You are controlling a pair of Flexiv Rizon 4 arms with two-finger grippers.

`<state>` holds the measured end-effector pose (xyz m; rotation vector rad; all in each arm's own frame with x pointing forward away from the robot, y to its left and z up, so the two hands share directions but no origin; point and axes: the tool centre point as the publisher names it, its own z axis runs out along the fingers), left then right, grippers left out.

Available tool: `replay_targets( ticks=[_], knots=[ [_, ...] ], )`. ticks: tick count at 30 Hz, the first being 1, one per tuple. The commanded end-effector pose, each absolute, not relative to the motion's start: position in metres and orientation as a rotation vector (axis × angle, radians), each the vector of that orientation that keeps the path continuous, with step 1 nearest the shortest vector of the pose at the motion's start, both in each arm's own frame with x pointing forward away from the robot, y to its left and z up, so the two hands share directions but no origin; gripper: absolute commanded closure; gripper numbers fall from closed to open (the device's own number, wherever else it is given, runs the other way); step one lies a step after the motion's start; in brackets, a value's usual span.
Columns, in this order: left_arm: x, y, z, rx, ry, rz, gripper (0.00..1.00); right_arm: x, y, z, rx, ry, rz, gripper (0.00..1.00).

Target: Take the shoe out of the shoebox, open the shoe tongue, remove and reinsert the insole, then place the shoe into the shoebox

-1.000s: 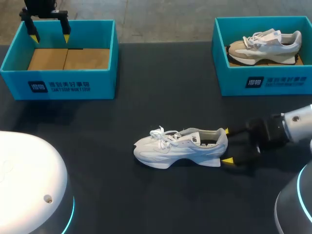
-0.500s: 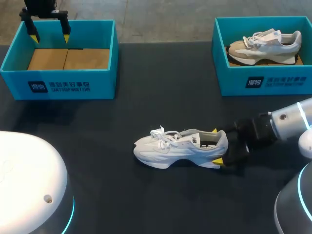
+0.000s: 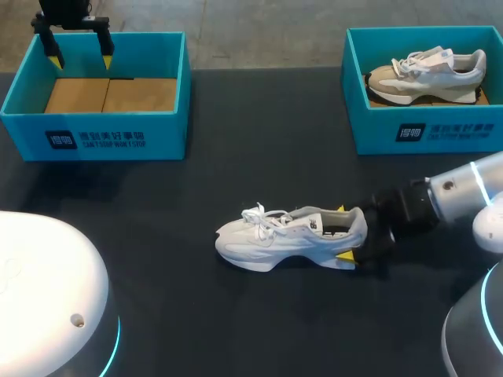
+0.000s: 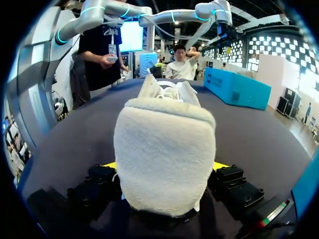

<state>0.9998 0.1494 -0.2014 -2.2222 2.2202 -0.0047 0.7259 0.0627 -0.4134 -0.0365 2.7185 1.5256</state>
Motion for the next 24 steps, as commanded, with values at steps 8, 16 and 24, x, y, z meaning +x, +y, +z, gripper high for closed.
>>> replay_targets(
  ticks=[8, 16, 24],
  knots=[
    [0.9998, 0.1495, -0.2008, -2.222, 2.22, -0.003, 0.0, 0.7336, 0.0692, -0.4149, -0.078, 2.721, 1.532, 1.0],
    [0.9998, 0.1495, -0.2008, -2.222, 2.22, -0.003, 0.0, 0.7323, 0.0708, -0.422, -0.071, 2.728, 1.539, 1.0],
    [0.9998, 0.1495, -0.2008, -2.222, 2.22, -0.003, 0.0, 0.7321, 0.0708, -0.4222, -0.068, 2.729, 1.543, 1.0]
  ],
)
